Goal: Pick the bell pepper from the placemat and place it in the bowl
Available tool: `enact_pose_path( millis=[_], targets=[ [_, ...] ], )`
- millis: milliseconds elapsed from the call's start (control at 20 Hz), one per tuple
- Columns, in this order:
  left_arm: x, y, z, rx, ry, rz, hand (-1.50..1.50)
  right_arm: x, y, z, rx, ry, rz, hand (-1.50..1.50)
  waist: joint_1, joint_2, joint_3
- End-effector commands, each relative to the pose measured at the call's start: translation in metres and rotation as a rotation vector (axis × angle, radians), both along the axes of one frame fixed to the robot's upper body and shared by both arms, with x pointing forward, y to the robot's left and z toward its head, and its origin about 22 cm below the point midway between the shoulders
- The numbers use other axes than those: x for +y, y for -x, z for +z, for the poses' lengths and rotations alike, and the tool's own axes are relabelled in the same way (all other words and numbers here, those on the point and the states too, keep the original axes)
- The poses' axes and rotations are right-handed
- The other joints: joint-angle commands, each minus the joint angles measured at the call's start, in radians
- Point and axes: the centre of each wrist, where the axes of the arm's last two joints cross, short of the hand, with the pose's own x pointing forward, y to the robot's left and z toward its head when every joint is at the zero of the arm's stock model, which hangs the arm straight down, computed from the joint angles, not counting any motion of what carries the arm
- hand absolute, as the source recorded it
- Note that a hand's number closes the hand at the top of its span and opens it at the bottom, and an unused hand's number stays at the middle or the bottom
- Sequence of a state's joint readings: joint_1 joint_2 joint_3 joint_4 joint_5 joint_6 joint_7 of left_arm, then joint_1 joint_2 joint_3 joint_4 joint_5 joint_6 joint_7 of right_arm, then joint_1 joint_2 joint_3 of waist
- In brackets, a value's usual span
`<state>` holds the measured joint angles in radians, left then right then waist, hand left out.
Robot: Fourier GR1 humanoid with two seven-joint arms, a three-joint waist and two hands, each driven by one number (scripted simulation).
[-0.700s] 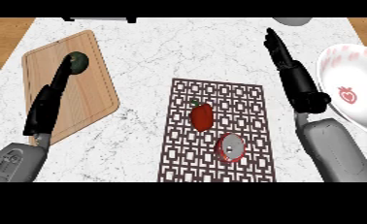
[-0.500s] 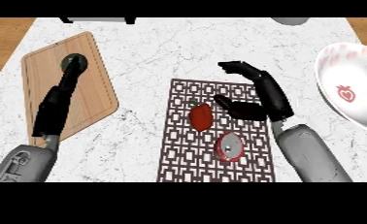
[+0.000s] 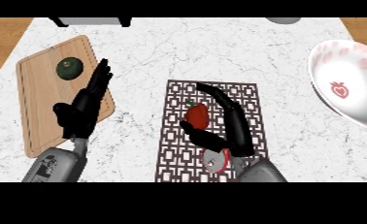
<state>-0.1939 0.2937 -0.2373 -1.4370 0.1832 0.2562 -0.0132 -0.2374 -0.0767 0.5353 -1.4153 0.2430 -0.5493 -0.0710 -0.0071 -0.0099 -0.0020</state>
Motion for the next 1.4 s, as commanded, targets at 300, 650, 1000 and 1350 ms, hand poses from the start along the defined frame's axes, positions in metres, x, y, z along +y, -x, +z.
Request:
enact_pose_path(
  millis=[300, 650, 1000, 1350],
  targets=[
    [-0.003, -0.009, 0.01, 0.021, 0.038, -0.021, 0.0, 0.029, 0.043, 0.048, -0.173, 0.068, -0.151, -1.5, -0.01, 0.004, 0.0],
    [-0.011, 0.004, 0.004, -0.005, 0.027, -0.006, 0.0, 0.038, 0.043, 0.102, 0.019, 0.213, -0.197, -1.5, -0.002, 0.006, 0.0],
    [-0.001, 0.017, 0.012, 0.008, 0.045, -0.025, 0.0, 0.034, 0.016, 0.126, 0.31, 0.315, -0.173, -1.5, 0.016, 0.008, 0.001],
    [-0.012, 0.016, -0.001, 0.025, 0.043, -0.023, 0.0, 0.043, 0.009, 0.117, 0.439, 0.392, -0.139, -1.5, 0.012, 0.01, 0.002]
  ],
)
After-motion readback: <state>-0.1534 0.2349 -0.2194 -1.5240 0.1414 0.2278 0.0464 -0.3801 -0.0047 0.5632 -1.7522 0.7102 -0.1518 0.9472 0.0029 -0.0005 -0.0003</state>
